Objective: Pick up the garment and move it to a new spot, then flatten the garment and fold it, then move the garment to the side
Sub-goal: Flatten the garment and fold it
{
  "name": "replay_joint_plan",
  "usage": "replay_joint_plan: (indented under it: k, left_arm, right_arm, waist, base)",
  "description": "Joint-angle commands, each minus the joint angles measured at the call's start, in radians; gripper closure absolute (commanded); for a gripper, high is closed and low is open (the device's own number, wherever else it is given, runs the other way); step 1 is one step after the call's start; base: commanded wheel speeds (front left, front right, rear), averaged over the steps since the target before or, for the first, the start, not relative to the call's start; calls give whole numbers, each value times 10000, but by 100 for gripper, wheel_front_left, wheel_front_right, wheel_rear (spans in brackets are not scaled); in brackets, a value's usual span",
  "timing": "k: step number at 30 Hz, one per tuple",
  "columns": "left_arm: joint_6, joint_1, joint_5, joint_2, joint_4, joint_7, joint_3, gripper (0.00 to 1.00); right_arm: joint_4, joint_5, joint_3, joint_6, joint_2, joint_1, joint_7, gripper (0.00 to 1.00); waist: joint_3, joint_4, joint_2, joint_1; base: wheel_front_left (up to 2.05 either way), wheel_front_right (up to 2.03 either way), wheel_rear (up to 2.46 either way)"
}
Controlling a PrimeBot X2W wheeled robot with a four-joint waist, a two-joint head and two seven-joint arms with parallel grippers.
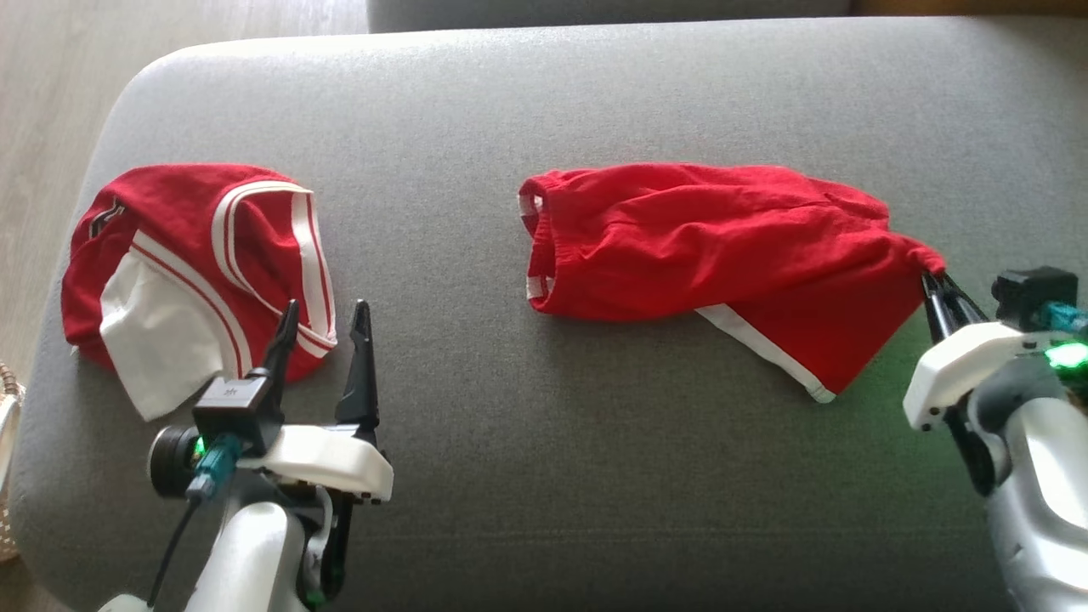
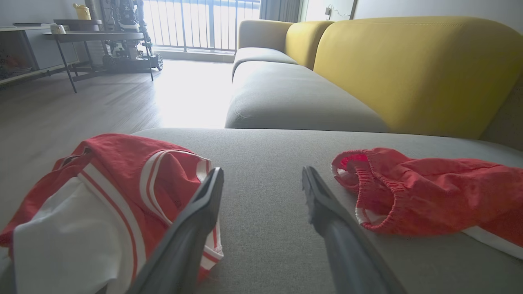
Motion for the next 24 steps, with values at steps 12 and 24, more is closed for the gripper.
replay_joint_plan:
  k: [12,24]
  left_arm:
    - [-212,-252,194,-97,-98,-122,292,0]
    - [-336,-91,351,-136,-76,-122,294,0]
  right_arm:
    - [-875,-1181,33,-2,-1064,200,1172,0]
    - [-2855,-843,414,-2,1118,1212,-980,0]
  waist:
    - [34,22,0,0]
    - [-267,-545,0,0]
  base:
    - [0,0,0]
    - [0,0,0]
